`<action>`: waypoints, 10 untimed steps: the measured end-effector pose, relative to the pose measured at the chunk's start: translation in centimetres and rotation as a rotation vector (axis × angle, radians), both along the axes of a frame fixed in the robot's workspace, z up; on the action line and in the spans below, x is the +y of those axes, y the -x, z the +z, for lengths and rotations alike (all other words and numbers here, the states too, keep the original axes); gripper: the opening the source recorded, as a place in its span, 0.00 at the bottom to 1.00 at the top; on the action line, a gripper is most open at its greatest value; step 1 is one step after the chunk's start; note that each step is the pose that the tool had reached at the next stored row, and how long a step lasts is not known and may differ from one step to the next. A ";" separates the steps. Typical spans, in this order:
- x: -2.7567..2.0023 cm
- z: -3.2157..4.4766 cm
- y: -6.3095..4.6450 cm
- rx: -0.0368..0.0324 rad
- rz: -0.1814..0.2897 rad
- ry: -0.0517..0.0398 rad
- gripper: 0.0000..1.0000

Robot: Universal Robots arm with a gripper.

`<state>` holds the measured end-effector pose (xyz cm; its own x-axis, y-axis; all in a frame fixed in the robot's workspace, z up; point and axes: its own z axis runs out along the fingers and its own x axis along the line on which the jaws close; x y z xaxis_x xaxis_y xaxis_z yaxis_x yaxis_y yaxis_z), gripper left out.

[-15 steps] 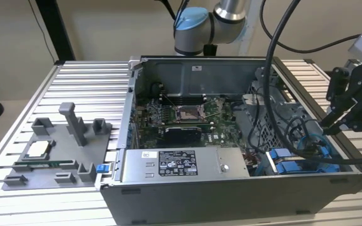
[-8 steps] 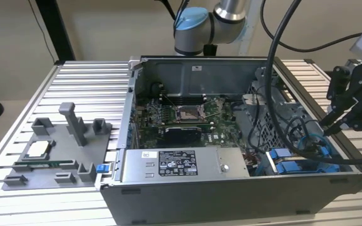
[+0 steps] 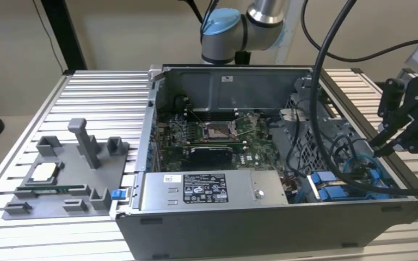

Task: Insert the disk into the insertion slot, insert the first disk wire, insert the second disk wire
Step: 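Insert the second disk wire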

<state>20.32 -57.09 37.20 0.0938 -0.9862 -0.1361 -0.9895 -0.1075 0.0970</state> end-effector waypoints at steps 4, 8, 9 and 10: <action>-0.13 -0.12 -0.2 -0.0020 0.006 -0.0141 1.00; -0.27 -0.31 -0.3 -0.0027 0.012 -0.0248 1.00; -0.30 -0.34 -0.3 -0.0027 0.013 -0.0266 1.00; -0.32 -0.37 -0.3 -0.0027 0.014 -0.0280 1.00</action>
<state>20.67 -57.41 36.83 0.1085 -0.9806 -0.1633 -0.9880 -0.1245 0.0911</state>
